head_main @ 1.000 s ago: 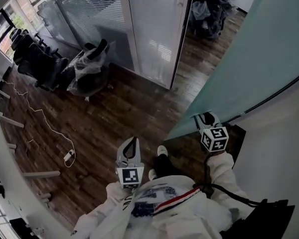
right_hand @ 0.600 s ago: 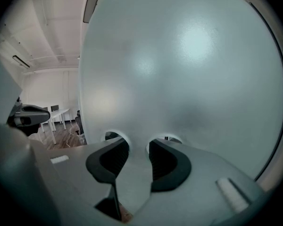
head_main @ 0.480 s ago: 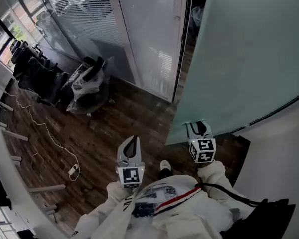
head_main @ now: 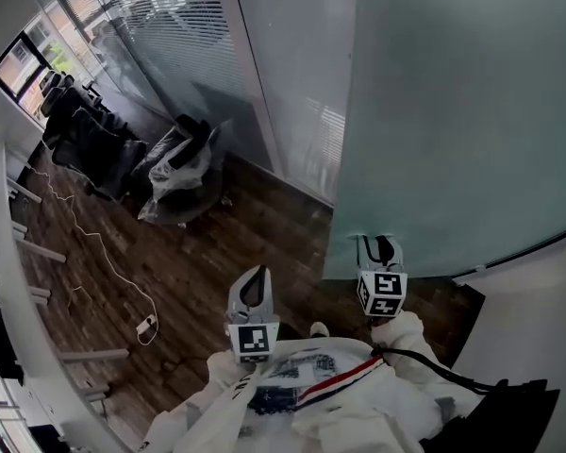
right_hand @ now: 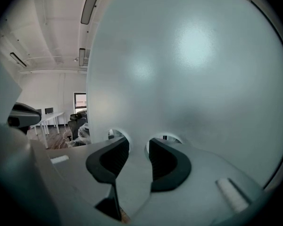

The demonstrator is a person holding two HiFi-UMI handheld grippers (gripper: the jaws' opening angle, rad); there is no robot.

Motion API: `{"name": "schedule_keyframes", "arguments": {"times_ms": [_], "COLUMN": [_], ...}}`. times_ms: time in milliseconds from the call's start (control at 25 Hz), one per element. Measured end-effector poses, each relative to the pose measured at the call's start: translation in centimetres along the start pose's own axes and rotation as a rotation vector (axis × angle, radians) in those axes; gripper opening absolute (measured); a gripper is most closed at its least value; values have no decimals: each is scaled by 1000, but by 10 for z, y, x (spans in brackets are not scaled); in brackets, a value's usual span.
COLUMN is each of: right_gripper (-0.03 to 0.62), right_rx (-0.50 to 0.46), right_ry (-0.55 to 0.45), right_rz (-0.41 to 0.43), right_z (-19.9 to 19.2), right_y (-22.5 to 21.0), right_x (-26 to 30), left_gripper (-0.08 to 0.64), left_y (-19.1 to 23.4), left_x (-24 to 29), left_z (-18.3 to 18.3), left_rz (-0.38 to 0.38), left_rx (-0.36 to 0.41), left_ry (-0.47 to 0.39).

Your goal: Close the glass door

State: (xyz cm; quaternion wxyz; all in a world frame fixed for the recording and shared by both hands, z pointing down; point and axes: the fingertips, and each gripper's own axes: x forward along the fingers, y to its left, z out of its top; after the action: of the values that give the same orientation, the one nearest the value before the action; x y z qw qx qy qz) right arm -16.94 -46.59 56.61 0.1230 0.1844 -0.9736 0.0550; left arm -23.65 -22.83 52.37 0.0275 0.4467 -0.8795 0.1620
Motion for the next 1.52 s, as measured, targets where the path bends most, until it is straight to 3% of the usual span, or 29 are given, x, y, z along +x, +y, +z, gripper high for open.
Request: {"name": "schedule_keyframes", "arguments": {"times_ms": [240,440,720,920,1520], "right_gripper": [137,137,135,135,135], "right_rx": [-1,13,54,74,111], "right_ry": [-21,-4,14,25,22], "right_rz": [-41,-96,-203,-280,-451], "right_z": [17,23,21,23,53], "right_y": [-9,-18,-34,-42,-86], "right_x": [28,46,69,82,97], "left_gripper": [3,3,3,3,3], "left_y": [16,27,54,73,127], "left_x": [28,77,148,179,237], "left_z": [5,-4,1,-3,0], "left_rz": [-21,-105,-193,-270,-333], "left_rx": [-7,-25,12,-33,-36], "left_ry": [8,10,-33,-23,-53]}}
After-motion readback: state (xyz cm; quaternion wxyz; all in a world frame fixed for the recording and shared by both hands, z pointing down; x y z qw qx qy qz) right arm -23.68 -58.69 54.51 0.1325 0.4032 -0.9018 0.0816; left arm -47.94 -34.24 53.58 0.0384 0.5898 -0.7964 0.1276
